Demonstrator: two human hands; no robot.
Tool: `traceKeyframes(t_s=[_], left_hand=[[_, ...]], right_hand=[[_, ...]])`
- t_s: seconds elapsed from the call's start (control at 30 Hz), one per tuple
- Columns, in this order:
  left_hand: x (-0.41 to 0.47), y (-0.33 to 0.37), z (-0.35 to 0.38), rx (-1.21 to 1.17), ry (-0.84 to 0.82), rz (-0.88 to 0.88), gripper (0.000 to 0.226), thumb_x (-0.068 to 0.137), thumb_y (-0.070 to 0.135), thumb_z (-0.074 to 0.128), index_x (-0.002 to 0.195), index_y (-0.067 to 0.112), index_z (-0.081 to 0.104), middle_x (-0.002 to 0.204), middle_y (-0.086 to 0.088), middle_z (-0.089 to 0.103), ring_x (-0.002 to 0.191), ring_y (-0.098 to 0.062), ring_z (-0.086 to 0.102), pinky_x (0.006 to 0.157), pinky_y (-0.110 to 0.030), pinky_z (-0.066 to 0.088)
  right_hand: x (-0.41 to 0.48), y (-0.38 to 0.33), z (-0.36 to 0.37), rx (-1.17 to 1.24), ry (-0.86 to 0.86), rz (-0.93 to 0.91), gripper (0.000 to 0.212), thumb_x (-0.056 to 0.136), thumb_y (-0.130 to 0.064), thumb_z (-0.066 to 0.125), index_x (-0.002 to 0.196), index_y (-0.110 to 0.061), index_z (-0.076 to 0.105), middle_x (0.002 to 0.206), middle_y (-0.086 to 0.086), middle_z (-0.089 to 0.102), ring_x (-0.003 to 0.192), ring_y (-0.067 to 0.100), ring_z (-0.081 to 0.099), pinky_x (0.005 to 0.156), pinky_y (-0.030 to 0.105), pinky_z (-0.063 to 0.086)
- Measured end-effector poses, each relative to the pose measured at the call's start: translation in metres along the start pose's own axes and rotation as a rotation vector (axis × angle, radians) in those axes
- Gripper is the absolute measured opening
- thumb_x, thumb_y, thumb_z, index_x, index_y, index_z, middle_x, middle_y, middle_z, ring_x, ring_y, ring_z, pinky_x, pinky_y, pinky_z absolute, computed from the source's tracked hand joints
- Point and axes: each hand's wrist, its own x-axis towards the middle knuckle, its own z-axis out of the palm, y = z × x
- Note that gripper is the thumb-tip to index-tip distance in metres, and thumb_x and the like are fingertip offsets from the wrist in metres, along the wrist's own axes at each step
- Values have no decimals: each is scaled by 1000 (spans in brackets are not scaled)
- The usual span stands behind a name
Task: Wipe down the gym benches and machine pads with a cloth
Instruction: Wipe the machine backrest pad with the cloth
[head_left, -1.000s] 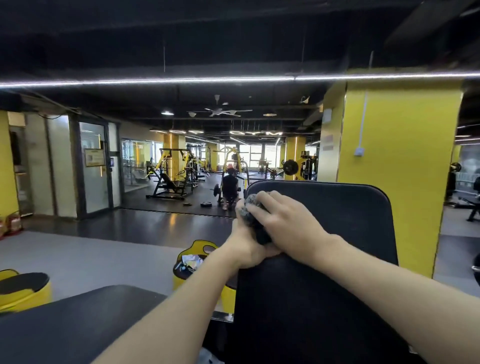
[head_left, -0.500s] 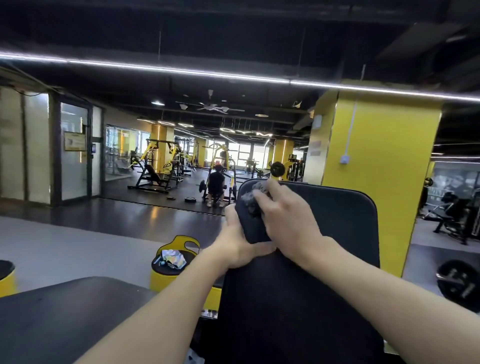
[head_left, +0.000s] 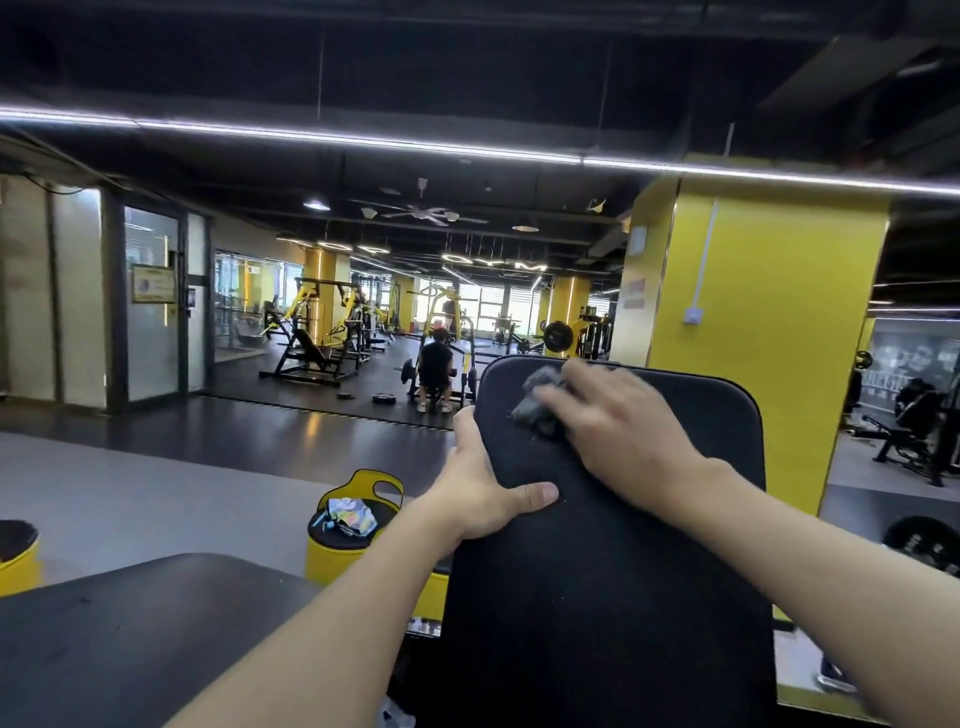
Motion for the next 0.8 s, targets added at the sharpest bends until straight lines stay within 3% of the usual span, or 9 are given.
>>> traceKeyframes(t_s=[0.1,0.2,0.3,0.43,0.47,0.53,0.63,0.77,0.8], left_hand=[[-1,0,0,-14,2,6,104,68,31,92,133,44,11,137,1,49,120,-20,56,100,-44,52],[-3,0,0,40,5,6,124,47,54,90,137,50,6,141,0,47,124,-23,54,102,-46,51],[-2,0,1,5,0,1,118,60,40,93,139,47,6,138,0,48,120,-21,55,97,-41,53],[2,-2,0,-8,3,4,112,69,32,91,142,43,7,138,0,45,121,-21,53,98,-41,52],[2,-3,1,-6,10,12,113,67,33,92,141,44,8,138,0,46,121,-21,53,99,-42,51],[2,-4,2,6,28,29,113,66,32,93,140,42,9,137,0,48,121,-20,54,98,-40,52],[2,-5,3,-4,32,29,115,66,30,93,143,39,8,136,0,48,120,-20,54,94,-36,53],[3,-4,2,-23,19,18,123,61,36,94,145,45,5,140,0,42,123,-22,51,102,-45,50],[3,-3,2,-24,22,23,122,64,33,94,146,44,4,139,0,42,123,-21,51,102,-44,50]], right_hand=[[0,-14,5,4,104,304,40,70,3,72,110,0,68,96,15,57,72,33,57,61,39,49],[-12,-43,12,12,42,55,32,78,-6,59,109,-2,67,97,14,56,68,29,52,57,38,47],[-11,-7,1,-45,-29,-100,34,81,-7,55,113,-7,66,99,10,56,70,27,54,59,36,46],[-2,-3,2,-22,129,368,42,70,3,73,112,-2,69,93,15,59,65,32,56,56,38,48],[-4,-18,5,-20,126,348,41,70,2,72,111,-1,69,93,15,59,65,32,55,55,37,48],[-16,-37,8,-17,46,97,37,74,-4,64,111,-1,67,97,14,55,67,30,54,55,37,47],[-19,-6,-5,-52,-57,-118,33,81,-9,57,112,-9,66,99,9,52,71,27,53,59,36,42],[-16,3,-2,-38,73,329,47,71,2,72,117,-3,67,96,14,58,69,32,56,56,39,49],[-19,-10,3,-39,78,340,48,69,2,72,117,-1,66,98,15,58,69,32,55,56,40,50]])
